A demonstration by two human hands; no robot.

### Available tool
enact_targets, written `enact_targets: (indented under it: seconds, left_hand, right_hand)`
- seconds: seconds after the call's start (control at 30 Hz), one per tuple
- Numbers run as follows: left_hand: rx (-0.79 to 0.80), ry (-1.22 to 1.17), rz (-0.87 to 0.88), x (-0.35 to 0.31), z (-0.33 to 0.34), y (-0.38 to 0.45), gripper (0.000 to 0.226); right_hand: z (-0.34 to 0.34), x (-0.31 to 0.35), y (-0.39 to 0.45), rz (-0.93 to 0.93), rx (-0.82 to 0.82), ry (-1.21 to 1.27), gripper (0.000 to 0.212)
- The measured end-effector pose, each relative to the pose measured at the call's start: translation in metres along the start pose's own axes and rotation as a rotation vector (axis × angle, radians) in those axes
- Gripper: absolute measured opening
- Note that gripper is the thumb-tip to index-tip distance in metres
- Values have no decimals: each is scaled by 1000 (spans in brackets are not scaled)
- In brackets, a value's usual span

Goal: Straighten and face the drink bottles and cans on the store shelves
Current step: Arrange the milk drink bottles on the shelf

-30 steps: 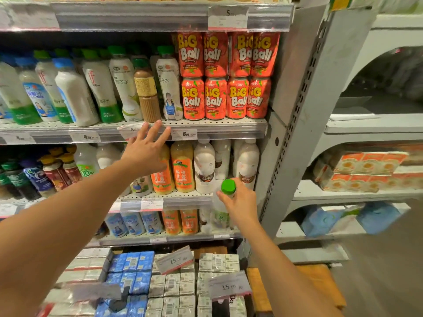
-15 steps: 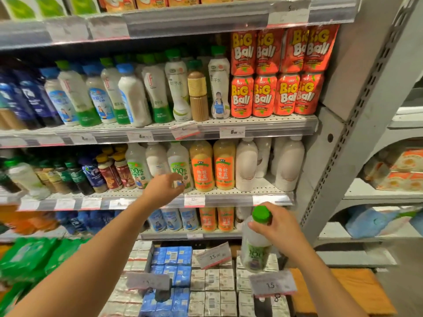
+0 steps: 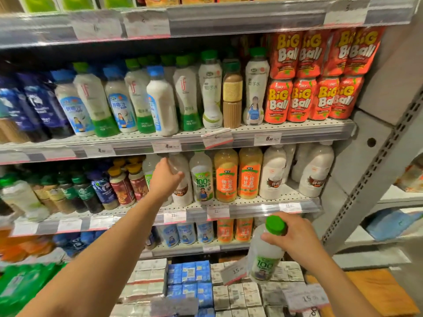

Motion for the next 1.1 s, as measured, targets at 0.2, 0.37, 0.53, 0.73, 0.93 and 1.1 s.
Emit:
enact_targets:
  seconds: [0.2, 0.37, 0.53, 0.73, 0.93, 1.1]
  left_hand:
    - [41, 56, -60, 6, 9, 37, 54]
    - [34, 67, -71, 1, 7, 54, 61]
    - [42, 120, -40, 8, 1, 49, 63]
    - [-33, 83, 123, 6, -12, 13, 44]
    - [-169, -78, 118, 41, -24, -57, 42]
    - [-249, -108, 42, 76, -42, -95, 46]
  right_hand:
    - [2, 14, 1, 36, -57, -47, 29]
    - [2, 19, -6, 74, -77, -45, 29]
    - [7, 23, -5, 72, -75, -64, 28]
    - [19, 34, 3, 52, -51, -42, 29]
    - [31, 52, 22, 31, -67, -48, 29]
    - [52, 74, 39, -16, -127, 20, 26]
Point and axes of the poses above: each hand's wrist, its own y-axis towards the middle knuckle, its own z-axis out of the palm, x = y × z, the point moved 1 cm from there along y, towards the middle knuckle, and after that the axes turned 4 degrees about -x, right-handed, at the moved point
